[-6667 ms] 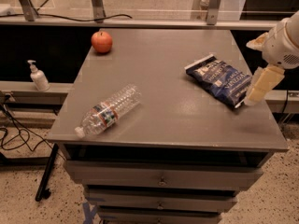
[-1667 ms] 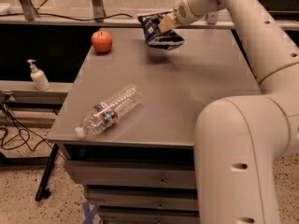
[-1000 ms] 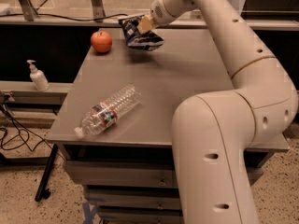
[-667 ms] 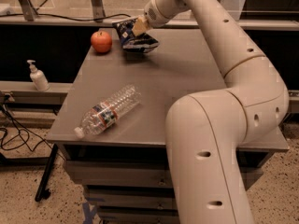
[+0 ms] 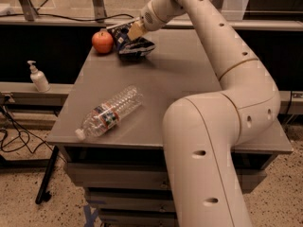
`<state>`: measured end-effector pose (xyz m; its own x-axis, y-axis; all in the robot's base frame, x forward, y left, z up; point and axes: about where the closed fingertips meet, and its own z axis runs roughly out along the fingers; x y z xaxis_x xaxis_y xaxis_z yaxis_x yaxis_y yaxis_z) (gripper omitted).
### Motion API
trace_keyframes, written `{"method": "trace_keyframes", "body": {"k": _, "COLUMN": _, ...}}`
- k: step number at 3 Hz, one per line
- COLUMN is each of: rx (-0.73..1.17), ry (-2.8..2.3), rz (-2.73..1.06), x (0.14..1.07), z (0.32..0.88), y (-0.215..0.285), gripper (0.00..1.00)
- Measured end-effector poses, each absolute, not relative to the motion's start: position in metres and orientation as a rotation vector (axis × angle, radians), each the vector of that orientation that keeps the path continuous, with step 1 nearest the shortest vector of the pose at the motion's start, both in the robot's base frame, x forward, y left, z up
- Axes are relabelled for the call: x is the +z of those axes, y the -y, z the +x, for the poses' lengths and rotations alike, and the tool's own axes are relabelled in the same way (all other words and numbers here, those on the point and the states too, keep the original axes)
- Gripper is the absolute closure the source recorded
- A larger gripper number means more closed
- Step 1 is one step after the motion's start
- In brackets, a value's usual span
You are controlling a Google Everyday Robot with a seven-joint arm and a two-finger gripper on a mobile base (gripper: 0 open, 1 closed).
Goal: Move blue chip bag near apple
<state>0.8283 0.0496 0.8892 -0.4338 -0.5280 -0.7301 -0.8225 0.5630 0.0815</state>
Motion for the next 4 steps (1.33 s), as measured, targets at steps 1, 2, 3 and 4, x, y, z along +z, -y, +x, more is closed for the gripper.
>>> {"method": "trace_keyframes", "body": {"k": 1, "rx": 0.588, "ry": -2.126, "rz": -1.091, "x": 0.888, "z": 0.827, "y": -0.053, "gripper": 0.36}}
{"method": "trace_keyframes", "body": {"k": 2, "rx": 0.602, "ry": -2.121, "rz": -1.098, "x": 0.887, "z": 0.826, "y": -0.054, "gripper": 0.13}}
{"method": "trace_keyframes", "body": {"k": 3, "rx": 0.628, "ry": -2.098, "rz": -1.097, "x": 0.891, "z": 0.824, "y": -0.046, "gripper": 0.0}}
{"method": "trace_keyframes", "body": {"k": 4, "rx": 0.644, "ry": -2.016, "rz": -1.095, "x": 0.913, "z": 0.813, "y": -0.009, "gripper": 0.0}}
